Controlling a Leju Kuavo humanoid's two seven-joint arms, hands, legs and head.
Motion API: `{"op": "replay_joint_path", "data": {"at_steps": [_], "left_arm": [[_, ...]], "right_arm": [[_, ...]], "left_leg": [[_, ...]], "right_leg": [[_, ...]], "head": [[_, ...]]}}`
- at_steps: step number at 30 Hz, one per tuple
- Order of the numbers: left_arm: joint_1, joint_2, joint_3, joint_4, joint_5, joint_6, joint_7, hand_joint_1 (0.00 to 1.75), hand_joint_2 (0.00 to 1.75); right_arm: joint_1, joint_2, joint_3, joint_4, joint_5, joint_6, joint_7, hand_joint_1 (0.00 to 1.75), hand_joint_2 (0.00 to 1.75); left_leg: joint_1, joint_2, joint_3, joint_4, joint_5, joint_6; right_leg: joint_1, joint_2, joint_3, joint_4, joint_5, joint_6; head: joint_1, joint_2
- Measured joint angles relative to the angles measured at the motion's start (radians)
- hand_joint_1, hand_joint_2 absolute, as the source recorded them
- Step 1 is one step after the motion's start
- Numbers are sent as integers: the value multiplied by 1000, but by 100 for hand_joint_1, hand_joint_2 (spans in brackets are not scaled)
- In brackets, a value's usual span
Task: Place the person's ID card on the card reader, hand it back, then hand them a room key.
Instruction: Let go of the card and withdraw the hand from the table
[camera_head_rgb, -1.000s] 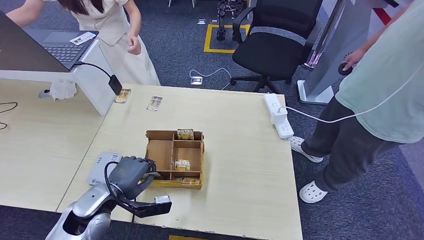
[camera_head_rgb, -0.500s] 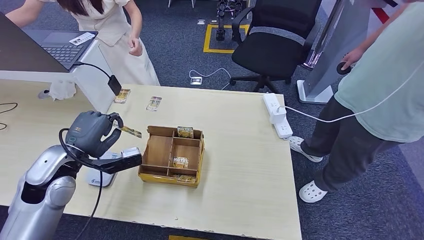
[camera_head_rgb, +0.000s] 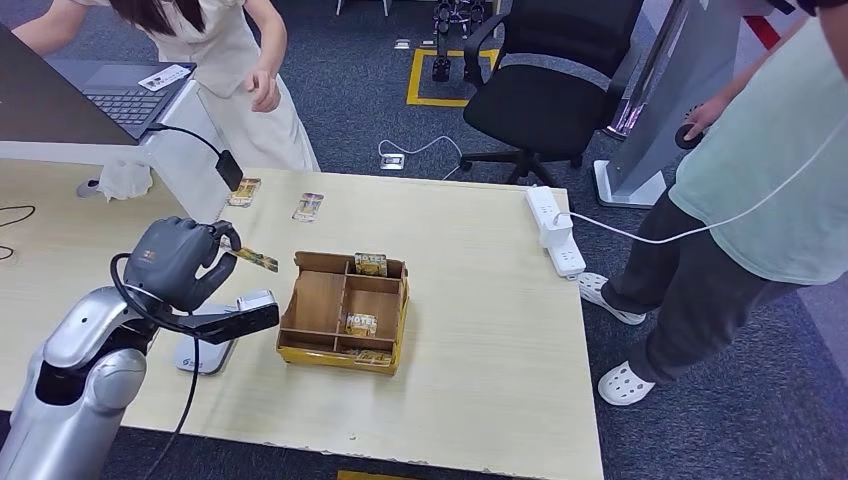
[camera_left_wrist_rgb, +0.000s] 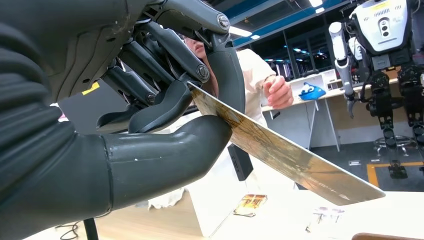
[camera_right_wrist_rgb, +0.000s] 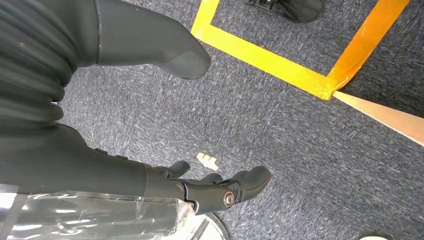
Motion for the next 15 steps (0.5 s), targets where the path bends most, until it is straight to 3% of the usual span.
{"op": "replay_joint_path", "data": {"at_steps": [2, 5, 8, 9, 13, 15], "left_arm": [[-1, 2, 4, -2, 3, -2, 0, 174, 175], [-2, 4, 6, -2, 3, -3, 0, 158, 175], [-5, -8, 11, -2, -25, 15, 17, 169, 175], [-11, -22, 15, -2, -52, 27, 36, 175, 175], [-60, -111, 42, 2, -185, 62, 118, 166, 175], [-92, -148, 61, 14, -227, 64, 132, 172, 175]], "right_arm": [[0, 0, 0, 0, -1, 0, 0, 0, 175], [0, 0, 0, 0, -2, 0, 0, 0, 175], [0, 0, 0, 0, 0, 2, 1, 0, 175], [0, 0, 1, -1, 1, 3, 2, 0, 175], [-2, 0, 20, -7, -9, 5, 15, 0, 175], [-3, 0, 30, -10, -8, 12, 23, 0, 175]], "left_leg": [[0, 0, 0, 0, 0, 0], [0, 0, 0, 0, 0, 0], [0, 0, 0, 0, 0, 0], [0, 0, 0, 0, 0, 0], [0, 0, -1, 0, 1, 1], [0, 0, -1, 1, 1, 1]], "right_leg": [[0, 0, 0, 0, 0, 0], [0, 0, 0, 0, 0, 0], [0, 0, 0, 0, 0, 0], [0, 0, 0, 0, 0, 0], [0, -1, -1, 0, 1, 0], [0, 0, -1, 0, 1, 0]], "head": [[0, 0], [0, 0], [0, 0], [0, 0], [0, 0], [0, 0]]}}
